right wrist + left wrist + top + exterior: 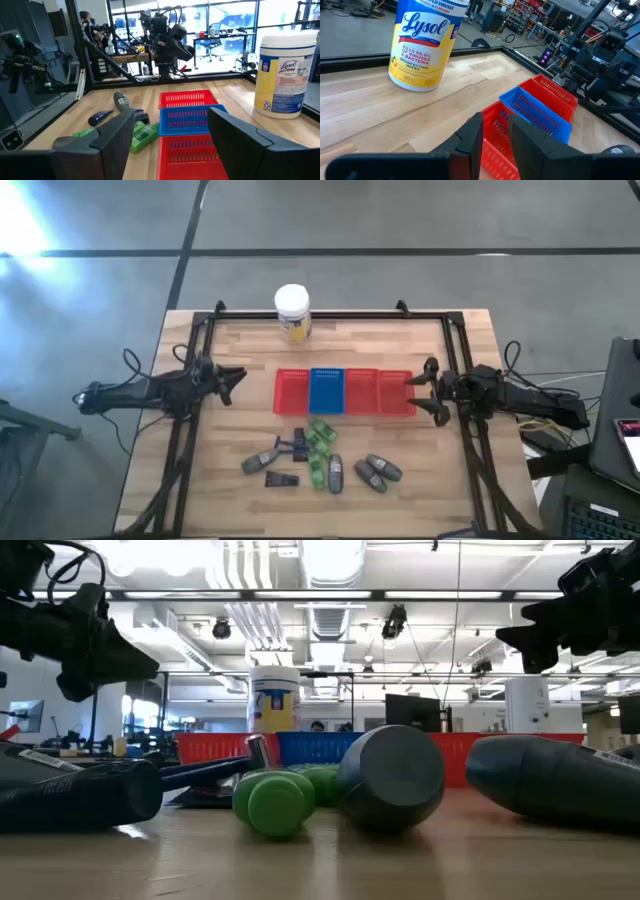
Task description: Pick & Place Travel size toiletries
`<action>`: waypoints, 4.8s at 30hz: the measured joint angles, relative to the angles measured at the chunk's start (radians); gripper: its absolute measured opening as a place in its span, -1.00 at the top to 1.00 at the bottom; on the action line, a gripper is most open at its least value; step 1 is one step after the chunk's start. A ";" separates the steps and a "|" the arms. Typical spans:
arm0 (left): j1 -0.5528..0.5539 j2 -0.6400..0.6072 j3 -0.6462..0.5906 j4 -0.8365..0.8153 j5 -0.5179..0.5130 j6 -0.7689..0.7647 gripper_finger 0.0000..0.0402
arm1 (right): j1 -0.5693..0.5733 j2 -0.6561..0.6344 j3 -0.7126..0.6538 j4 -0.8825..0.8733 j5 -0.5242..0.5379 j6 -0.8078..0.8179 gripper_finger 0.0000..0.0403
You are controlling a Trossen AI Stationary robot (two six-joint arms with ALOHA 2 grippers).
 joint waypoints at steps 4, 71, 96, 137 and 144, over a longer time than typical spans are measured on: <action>0.000 0.000 0.000 0.000 0.000 0.000 0.52 | 0.000 0.000 0.000 0.000 0.000 0.000 -0.32; 0.000 0.000 0.000 0.000 0.000 0.000 0.52 | 0.000 0.000 0.000 0.000 0.000 0.000 -0.36; 0.000 0.000 0.000 0.000 0.000 0.000 0.52 | 0.015 0.005 0.000 0.080 0.005 1.243 -0.13; 0.000 0.000 0.000 0.000 0.000 0.000 0.52 | 0.554 1.099 0.639 -0.481 -0.086 1.157 -0.08; 0.000 0.000 0.000 0.000 0.000 0.000 0.52 | 0.587 1.288 0.700 -0.490 -0.081 1.118 -0.32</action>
